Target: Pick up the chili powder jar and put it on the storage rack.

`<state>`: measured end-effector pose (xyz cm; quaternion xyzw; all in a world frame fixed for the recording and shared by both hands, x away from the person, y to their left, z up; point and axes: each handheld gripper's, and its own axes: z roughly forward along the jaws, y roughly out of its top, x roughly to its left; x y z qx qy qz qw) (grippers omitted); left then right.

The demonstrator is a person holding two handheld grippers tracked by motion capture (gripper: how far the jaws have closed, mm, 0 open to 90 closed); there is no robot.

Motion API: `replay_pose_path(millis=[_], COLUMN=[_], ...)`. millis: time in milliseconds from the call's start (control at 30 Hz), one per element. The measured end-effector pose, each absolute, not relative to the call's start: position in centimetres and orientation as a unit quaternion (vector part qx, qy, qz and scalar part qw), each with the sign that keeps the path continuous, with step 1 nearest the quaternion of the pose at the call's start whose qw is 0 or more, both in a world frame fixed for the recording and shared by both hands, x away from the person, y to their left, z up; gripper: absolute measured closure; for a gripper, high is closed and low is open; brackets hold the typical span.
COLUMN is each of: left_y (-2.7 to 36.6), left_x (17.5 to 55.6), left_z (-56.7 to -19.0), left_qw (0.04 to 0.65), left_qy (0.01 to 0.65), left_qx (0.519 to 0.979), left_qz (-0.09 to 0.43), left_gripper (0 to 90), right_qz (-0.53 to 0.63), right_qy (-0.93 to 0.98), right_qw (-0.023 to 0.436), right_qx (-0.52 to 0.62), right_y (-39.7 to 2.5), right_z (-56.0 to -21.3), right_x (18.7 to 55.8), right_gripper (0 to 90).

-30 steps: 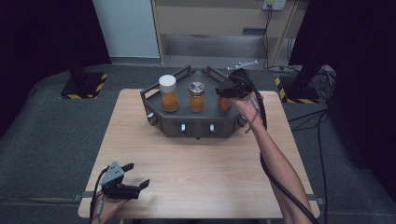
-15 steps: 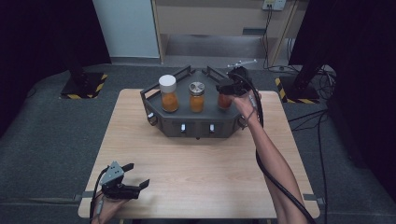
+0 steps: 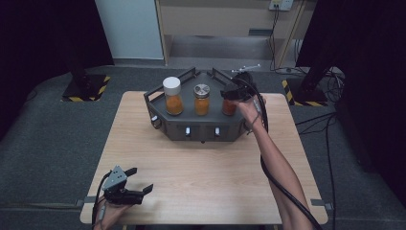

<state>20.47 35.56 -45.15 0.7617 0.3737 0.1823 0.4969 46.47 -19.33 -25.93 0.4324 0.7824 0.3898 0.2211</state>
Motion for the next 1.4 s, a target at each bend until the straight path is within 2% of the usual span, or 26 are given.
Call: replay_pose_path(millis=[967, 1233, 1400], left_y=[35.5, 35.5, 35.4], left_x=[20.4, 20.4, 20.4], left_z=[-45.1, -45.1, -45.2], left_qw=[0.496, 0.497, 0.498], left_qy=[0.374, 0.374, 0.374], left_qx=[0.762, 0.761, 0.761], left_qz=[0.183, 0.184, 0.184], left_gripper=[5.7, 5.7, 5.7], right_qz=[0.404, 0.422, 0.437], right_qy=[0.773, 0.759, 0.751], right_qw=[0.209, 0.221, 0.239], right_qx=[0.442, 0.444, 0.435], right_y=[-20.2, -20.9, -21.5], right_z=[-26.8, -26.2, -25.1], right_x=[46.5, 45.8, 44.7], right_gripper=[33.8, 17.8, 15.0])
